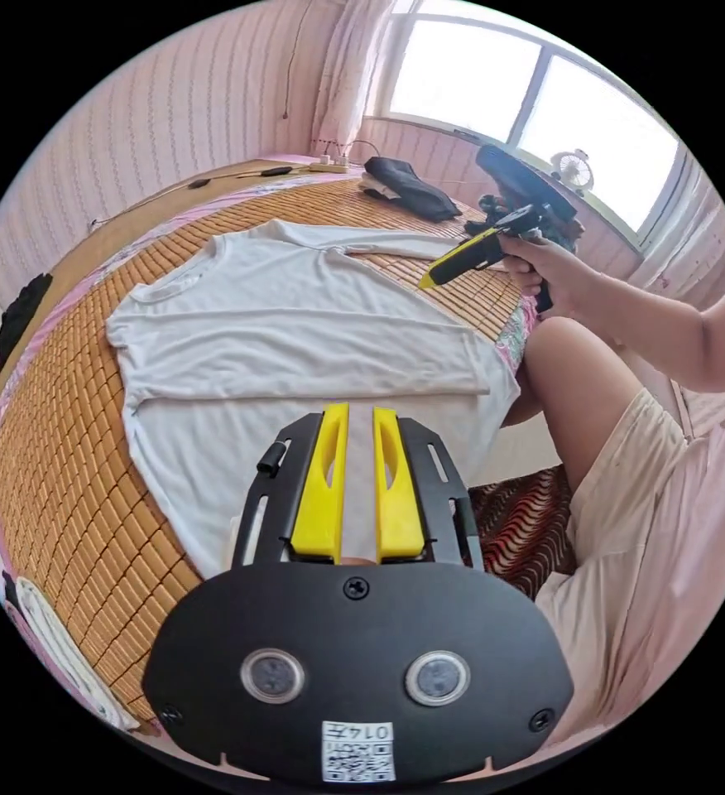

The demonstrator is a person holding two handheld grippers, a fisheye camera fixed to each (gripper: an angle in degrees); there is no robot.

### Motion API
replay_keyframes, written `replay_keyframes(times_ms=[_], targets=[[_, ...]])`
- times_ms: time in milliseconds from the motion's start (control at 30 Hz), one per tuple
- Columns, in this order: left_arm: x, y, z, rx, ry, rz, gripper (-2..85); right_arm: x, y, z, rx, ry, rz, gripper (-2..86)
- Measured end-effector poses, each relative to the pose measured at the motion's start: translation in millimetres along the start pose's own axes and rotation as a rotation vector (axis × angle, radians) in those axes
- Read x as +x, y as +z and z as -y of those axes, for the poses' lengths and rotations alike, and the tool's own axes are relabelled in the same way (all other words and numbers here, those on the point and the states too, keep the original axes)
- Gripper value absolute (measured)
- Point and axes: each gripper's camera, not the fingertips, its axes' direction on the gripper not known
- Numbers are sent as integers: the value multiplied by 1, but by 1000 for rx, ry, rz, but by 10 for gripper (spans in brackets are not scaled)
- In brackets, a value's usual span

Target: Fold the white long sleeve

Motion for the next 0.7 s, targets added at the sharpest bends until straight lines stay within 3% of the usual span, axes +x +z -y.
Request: replay_keyframes(times_ms=[167,433,500,567,700], targets=[[-112,-16,1,-4,-161,246,51,-76,35,153,53,-287,106,73],[-208,6,20,-19,-255,268,68,-111,127,299,-79,-275,-24,119],[-219,18,26,-49,-224,268,66,-110,139,317,-94,-256,24,103],[-232,30,29,-79,-204,282,34,-112,146,332,-103,-261,116,23],[-251,31,25,-70,-222,294,-4,-112,143,351,-49,-269,113,-3]])
